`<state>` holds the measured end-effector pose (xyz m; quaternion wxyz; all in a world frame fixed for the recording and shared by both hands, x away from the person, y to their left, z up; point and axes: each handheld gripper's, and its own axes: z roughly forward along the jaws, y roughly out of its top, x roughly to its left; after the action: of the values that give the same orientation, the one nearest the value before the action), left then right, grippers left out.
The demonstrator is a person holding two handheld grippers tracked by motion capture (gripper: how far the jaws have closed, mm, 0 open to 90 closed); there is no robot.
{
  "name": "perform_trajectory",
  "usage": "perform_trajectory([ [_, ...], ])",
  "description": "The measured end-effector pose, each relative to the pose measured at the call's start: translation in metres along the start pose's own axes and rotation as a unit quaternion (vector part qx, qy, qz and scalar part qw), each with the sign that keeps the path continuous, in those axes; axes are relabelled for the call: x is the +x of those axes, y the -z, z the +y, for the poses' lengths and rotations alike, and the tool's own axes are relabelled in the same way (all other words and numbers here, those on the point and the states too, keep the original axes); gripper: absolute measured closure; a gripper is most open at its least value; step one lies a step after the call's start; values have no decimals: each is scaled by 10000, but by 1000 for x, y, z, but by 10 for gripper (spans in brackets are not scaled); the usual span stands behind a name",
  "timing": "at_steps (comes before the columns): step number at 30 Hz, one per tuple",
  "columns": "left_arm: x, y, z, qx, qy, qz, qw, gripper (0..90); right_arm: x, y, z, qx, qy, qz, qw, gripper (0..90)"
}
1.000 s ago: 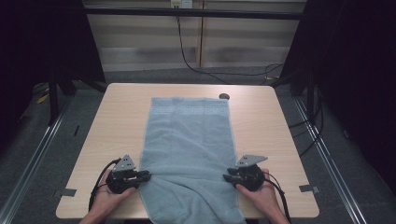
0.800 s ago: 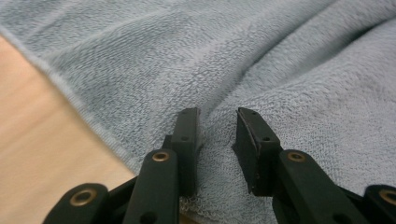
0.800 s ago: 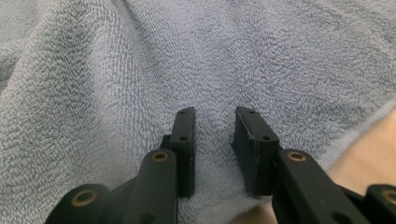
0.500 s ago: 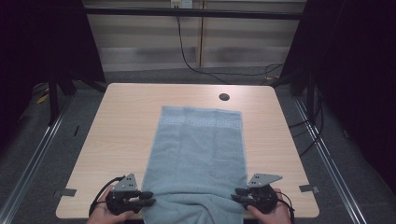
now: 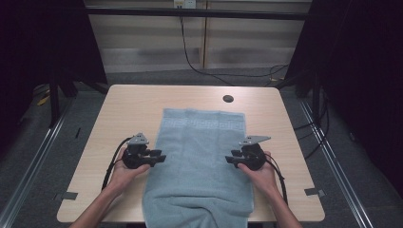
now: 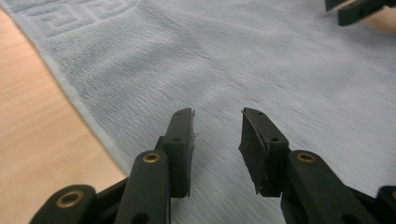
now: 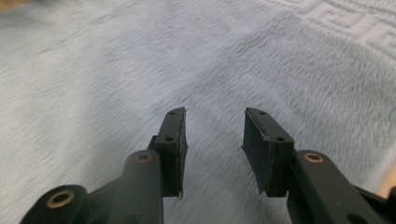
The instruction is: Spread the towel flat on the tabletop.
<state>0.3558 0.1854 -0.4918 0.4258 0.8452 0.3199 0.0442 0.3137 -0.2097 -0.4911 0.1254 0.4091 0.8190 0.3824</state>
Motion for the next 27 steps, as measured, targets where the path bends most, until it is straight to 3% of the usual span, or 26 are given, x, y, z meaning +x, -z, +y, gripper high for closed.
perform_trajectory([
  [2,6,-9,3,-9,1,180,9998,638,-3,-10,3,83,-69,-22,9999,585],
  [4,12,-13,6,-31,59,190,9998,633,-5,-19,5,53,-49,-26,10000,578],
  [7,15,-20,4,111,-10,410,9991,625,-5,-24,6,37,-144,-38,9999,568],
  [8,14,-20,1,53,-122,415,9990,627,-5,-25,5,-3,-153,-25,9999,567],
  [14,-2,-4,-16,95,-370,365,9986,634,3,-21,0,16,-151,88,9998,553],
  [16,-8,5,-24,132,-317,192,9992,636,11,-18,-5,10,1,87,10000,553],
  [24,-29,27,-47,162,-362,-28,9992,638,39,-2,-21,111,264,225,9993,550],
  [27,-40,31,-52,167,-474,-4,9987,633,45,4,-28,79,353,271,9990,553],
])
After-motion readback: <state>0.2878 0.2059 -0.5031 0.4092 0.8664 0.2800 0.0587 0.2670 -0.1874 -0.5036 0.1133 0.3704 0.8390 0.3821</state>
